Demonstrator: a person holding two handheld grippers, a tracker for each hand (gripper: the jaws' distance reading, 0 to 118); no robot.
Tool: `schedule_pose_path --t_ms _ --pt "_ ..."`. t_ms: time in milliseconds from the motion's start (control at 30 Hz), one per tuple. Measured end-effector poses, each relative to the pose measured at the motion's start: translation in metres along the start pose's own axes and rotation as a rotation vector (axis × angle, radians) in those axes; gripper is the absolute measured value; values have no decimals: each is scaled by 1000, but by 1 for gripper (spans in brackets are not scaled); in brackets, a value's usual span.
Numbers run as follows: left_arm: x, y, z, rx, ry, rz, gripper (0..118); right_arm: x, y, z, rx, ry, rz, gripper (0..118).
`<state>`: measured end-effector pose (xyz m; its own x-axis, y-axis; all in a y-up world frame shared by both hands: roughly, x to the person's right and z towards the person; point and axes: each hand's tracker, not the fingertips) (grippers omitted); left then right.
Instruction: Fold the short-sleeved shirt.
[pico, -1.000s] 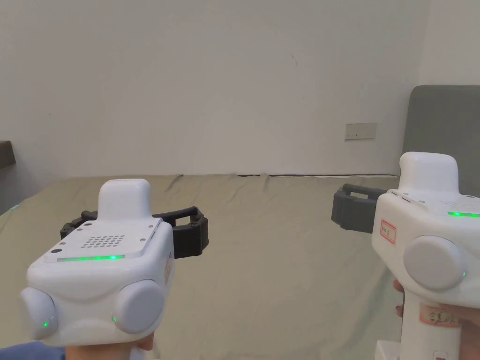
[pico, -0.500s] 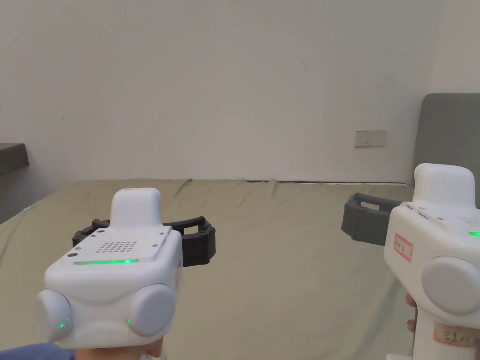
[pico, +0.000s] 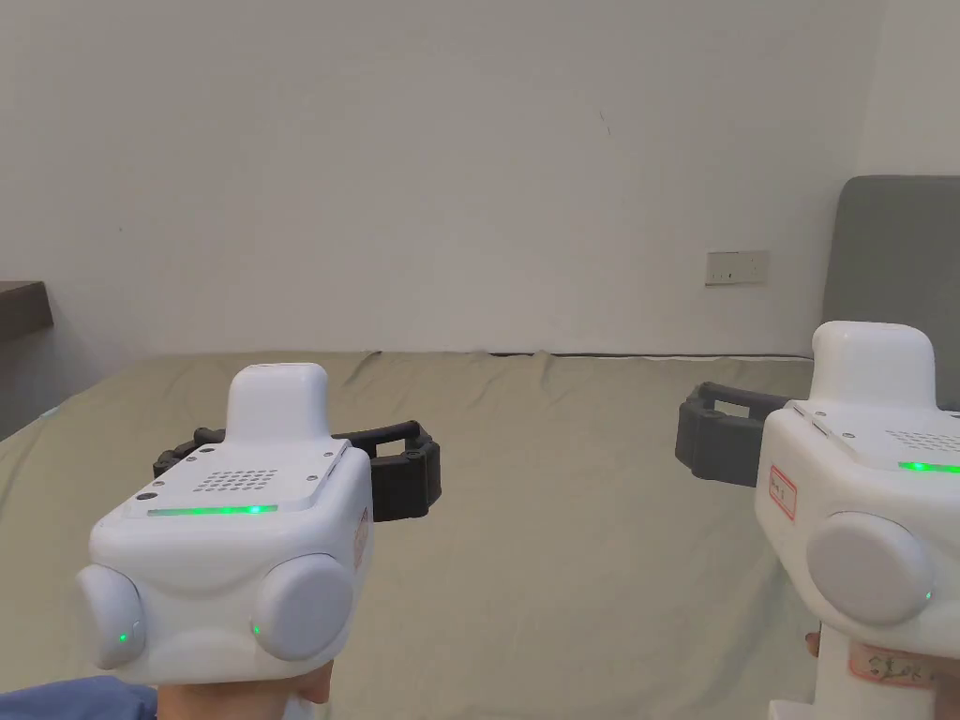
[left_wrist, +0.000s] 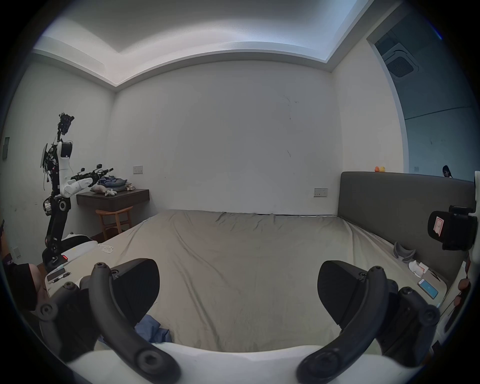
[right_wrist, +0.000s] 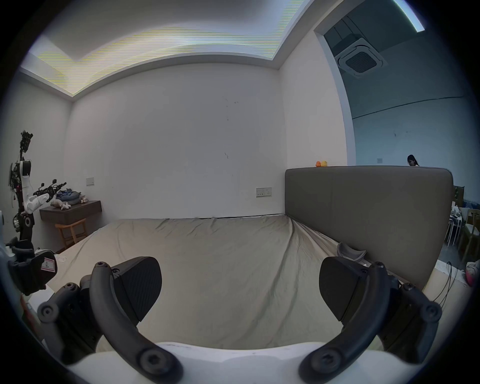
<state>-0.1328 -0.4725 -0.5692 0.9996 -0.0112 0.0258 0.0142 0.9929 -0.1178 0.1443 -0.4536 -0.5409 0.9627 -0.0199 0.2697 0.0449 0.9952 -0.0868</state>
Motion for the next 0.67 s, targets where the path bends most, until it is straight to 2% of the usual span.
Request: schedule_pose_path --t_ms 300,367,467,600,667 --pt "-1 0 -1 1 6 -18 118 0 -3 -1 28 7 11 118" --pt "0 1 -1 -1 0 -20 118 5 -2 1 46 67 -33 118" --pt "1 1 -1 -8 -1 -24 118 14 3 0 0 89 -111 118" --pt "1 1 1 -8 -4 -32 118 17 0 1 43 46 -88 118" --pt "2 1 1 -10 -6 -36 118 21 0 5 53 95 -70 118"
